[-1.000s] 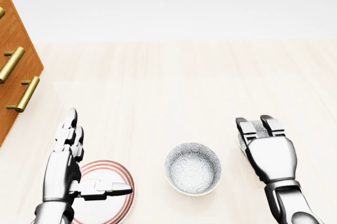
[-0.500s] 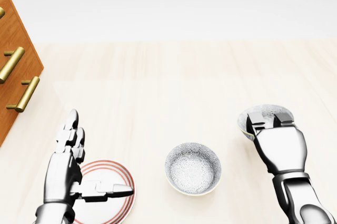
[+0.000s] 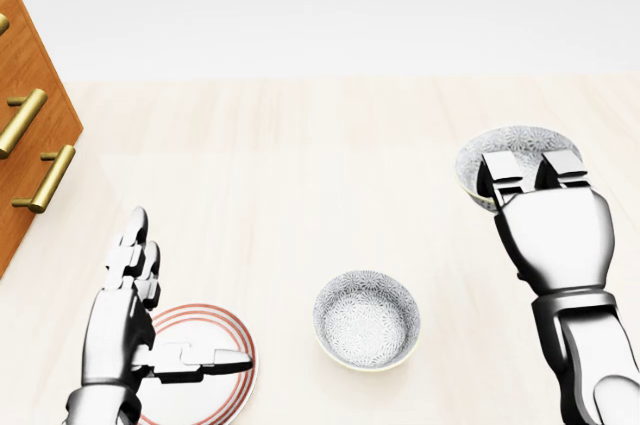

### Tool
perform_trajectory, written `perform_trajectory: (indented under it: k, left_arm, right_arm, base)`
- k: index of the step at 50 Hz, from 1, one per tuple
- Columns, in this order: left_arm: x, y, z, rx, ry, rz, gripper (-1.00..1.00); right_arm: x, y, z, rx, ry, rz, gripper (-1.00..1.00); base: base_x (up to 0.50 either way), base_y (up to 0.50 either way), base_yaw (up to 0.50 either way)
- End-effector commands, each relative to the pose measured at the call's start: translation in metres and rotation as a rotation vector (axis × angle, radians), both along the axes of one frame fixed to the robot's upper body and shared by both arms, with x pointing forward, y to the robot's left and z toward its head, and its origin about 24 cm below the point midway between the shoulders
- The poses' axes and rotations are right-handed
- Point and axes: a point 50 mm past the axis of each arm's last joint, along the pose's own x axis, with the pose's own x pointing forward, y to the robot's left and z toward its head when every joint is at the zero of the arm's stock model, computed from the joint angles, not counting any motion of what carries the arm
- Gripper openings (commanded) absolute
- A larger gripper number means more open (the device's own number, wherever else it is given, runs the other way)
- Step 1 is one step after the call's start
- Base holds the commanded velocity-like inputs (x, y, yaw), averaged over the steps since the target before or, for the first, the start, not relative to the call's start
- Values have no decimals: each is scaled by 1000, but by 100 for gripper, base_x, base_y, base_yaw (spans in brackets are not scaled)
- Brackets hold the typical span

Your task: Stack the bowl at the front on the bowl in the middle.

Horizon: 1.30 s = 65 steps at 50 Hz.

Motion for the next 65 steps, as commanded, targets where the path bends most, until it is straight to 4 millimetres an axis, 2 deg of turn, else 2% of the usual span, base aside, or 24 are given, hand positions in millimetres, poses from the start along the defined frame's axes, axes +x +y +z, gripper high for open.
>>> perform_trajectory:
  k: [1,7,20,31,49,50,53,65]
  left_arm:
    - [1,1,-3,1,0,2,100]
    - [1,1,-2,2,-1,3,100]
    - [2,2,-1,1,0,5,100]
    - [2,2,-3,4,0,5,100]
    - [2,3,-2,8,-3,6,100]
    - [2,3,-3,9,-5,6,100]
    - [2,3,-2,11,-6,7,100]
    - [2,3,-3,13,-9,9,100]
  right_arm:
    - [-12,19,36,121,-66,60,-100]
    - [-19,34,44,172,-49,110,-100]
    - [-25,68,46,262,4,226,-100]
    - [-33,83,42,276,33,268,-100]
    - [-49,88,9,285,114,254,-100]
    - [-52,87,0,289,131,244,-100]
    - [-55,86,-10,289,149,234,-100]
    - [-59,88,-22,294,180,235,-100]
  base:
    - [0,0,0]
    - [0,0,0]
    - [0,0,0]
    - [0,0,0]
    - [0,0,0]
    - [0,0,0]
    - [0,0,0]
    - [0,0,0]
